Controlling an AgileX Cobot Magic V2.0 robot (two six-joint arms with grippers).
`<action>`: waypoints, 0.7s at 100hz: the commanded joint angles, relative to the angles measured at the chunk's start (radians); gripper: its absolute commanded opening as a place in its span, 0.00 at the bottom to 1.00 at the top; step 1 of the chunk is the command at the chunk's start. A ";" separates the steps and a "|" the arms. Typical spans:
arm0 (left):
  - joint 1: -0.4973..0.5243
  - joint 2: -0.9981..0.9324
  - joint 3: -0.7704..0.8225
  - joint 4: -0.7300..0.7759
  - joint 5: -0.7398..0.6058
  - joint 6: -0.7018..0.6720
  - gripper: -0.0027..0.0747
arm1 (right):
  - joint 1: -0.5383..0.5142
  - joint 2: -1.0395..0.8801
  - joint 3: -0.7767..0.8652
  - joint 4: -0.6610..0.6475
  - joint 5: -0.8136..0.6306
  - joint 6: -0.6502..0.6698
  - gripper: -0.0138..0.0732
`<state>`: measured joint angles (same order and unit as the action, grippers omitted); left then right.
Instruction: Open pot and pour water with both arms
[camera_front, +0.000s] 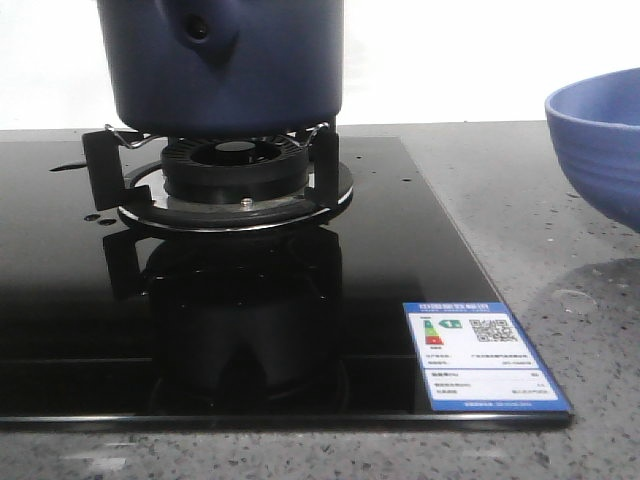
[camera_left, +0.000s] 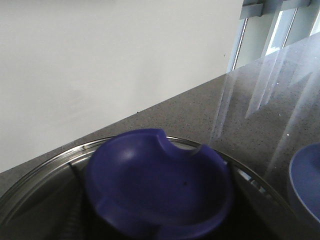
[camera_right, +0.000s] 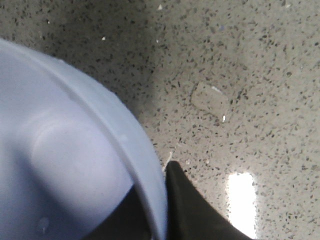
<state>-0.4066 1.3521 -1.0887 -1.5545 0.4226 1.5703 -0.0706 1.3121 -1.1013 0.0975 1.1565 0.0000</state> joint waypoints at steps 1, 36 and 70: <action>-0.005 -0.015 -0.044 -0.059 0.009 0.001 0.24 | -0.008 -0.036 -0.023 0.010 -0.014 -0.016 0.10; 0.001 0.007 -0.044 -0.059 0.000 0.001 0.24 | -0.008 -0.034 -0.011 0.010 -0.007 -0.020 0.21; 0.001 0.007 -0.044 -0.056 -0.027 0.003 0.24 | -0.008 -0.051 0.012 0.009 -0.028 -0.020 0.45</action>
<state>-0.4066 1.3962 -1.0887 -1.5592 0.3863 1.5703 -0.0706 1.3057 -1.0569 0.1011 1.1489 -0.0075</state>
